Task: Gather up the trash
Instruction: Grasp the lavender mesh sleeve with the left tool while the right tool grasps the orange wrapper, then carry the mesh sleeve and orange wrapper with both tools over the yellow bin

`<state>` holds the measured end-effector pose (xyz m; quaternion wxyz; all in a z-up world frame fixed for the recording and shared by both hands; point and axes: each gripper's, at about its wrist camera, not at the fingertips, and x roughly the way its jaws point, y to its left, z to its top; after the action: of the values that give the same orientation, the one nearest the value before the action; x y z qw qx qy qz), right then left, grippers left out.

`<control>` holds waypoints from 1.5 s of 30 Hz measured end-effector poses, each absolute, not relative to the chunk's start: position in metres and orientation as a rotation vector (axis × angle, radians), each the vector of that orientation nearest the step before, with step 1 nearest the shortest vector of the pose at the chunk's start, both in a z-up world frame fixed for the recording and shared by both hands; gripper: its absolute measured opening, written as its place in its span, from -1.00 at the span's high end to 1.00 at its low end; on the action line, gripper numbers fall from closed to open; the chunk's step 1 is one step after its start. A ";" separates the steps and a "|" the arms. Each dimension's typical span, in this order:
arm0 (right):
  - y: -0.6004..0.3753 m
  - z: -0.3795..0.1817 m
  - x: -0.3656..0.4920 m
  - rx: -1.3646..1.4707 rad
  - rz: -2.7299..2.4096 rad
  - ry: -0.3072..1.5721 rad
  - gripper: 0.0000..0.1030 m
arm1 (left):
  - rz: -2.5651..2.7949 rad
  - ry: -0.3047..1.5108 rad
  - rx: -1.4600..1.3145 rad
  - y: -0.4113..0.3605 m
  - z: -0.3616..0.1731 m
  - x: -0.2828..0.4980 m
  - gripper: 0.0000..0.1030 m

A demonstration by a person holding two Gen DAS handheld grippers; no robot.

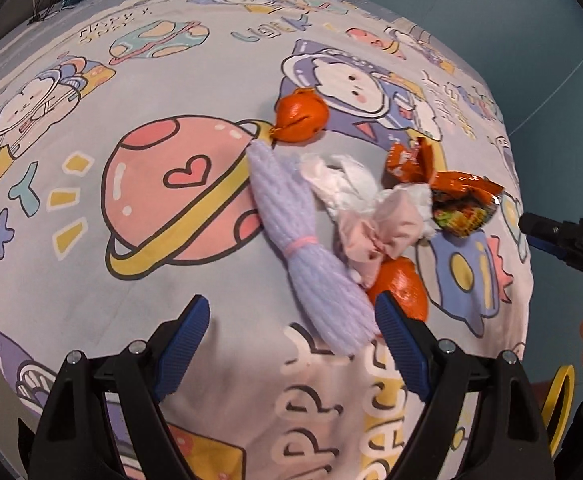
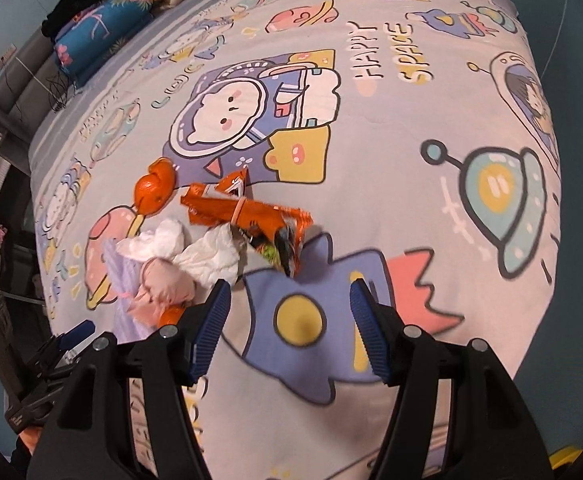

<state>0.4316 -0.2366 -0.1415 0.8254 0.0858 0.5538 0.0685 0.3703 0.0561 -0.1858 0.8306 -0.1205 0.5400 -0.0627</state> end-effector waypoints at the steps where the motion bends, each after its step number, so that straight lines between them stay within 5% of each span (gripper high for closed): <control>1: -0.234 -0.143 0.437 0.178 0.146 1.180 -0.22 | -0.132 1.147 -0.255 0.057 -0.187 0.372 -0.58; 13: -0.184 -0.158 0.497 -0.027 0.151 1.244 -0.22 | -0.124 1.213 -0.291 0.061 -0.211 0.390 -0.53; 22: -0.159 -0.203 0.529 -0.163 0.147 1.358 -0.04 | -0.160 1.224 -0.242 0.047 -0.216 0.390 -0.11; 27: -0.155 -0.210 0.530 -0.149 0.161 1.352 0.12 | -0.203 1.220 -0.238 0.037 -0.213 0.387 0.47; 35: -0.157 -0.205 0.515 -0.158 0.145 1.318 0.37 | -0.210 1.210 -0.240 0.029 -0.209 0.380 0.71; 45: -0.190 -0.180 0.491 -0.057 0.107 1.258 0.43 | -0.240 1.193 -0.282 0.041 -0.195 0.364 0.74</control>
<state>0.4913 -0.1904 -0.1802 0.8069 -0.0267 0.5880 0.0501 0.3640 0.0408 -0.1946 0.8111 -0.1322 0.5586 -0.1125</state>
